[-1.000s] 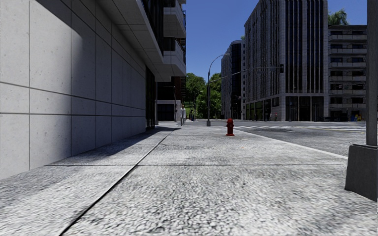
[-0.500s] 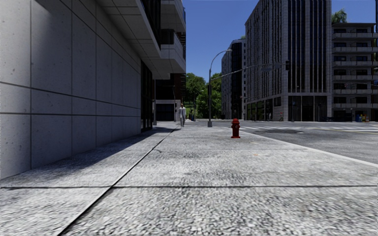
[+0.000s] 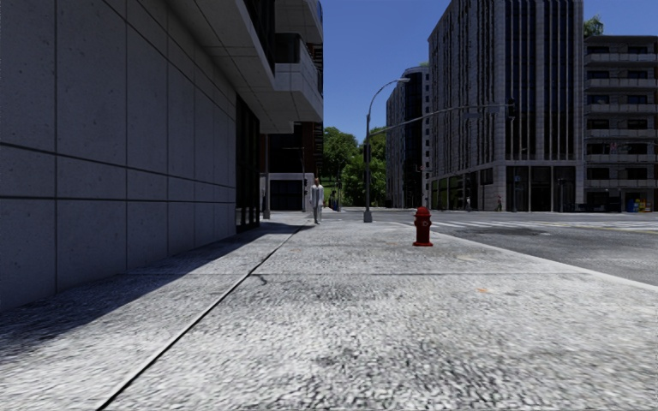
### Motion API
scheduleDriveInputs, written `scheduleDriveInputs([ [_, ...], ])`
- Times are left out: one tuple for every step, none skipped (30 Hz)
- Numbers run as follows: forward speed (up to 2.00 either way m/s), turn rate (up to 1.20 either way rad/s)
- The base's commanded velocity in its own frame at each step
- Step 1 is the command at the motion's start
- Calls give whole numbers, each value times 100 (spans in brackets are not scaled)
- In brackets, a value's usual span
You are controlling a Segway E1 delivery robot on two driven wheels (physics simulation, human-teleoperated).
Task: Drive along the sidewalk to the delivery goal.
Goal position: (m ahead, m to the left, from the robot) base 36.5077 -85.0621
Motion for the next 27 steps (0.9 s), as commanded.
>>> scheduleDriveInputs([
  [200, -23],
  [200, -28],
  [200, -30],
  [200, -30],
  [200, -30],
  [200, -30],
  [200, -30],
  [200, -30],
  [200, -30],
  [200, -30],
  [200, -30],
  [200, -30],
  [200, -30],
  [200, -30],
  [200, -30],
  [200, -30],
  [200, -30],
  [200, -30],
  [200, -30],
  [200, -30],
  [200, -30],
  [200, -30],
  [200, -30],
  [200, -30],
  [200, -30],
  [200, -22],
  [200, -2],
])
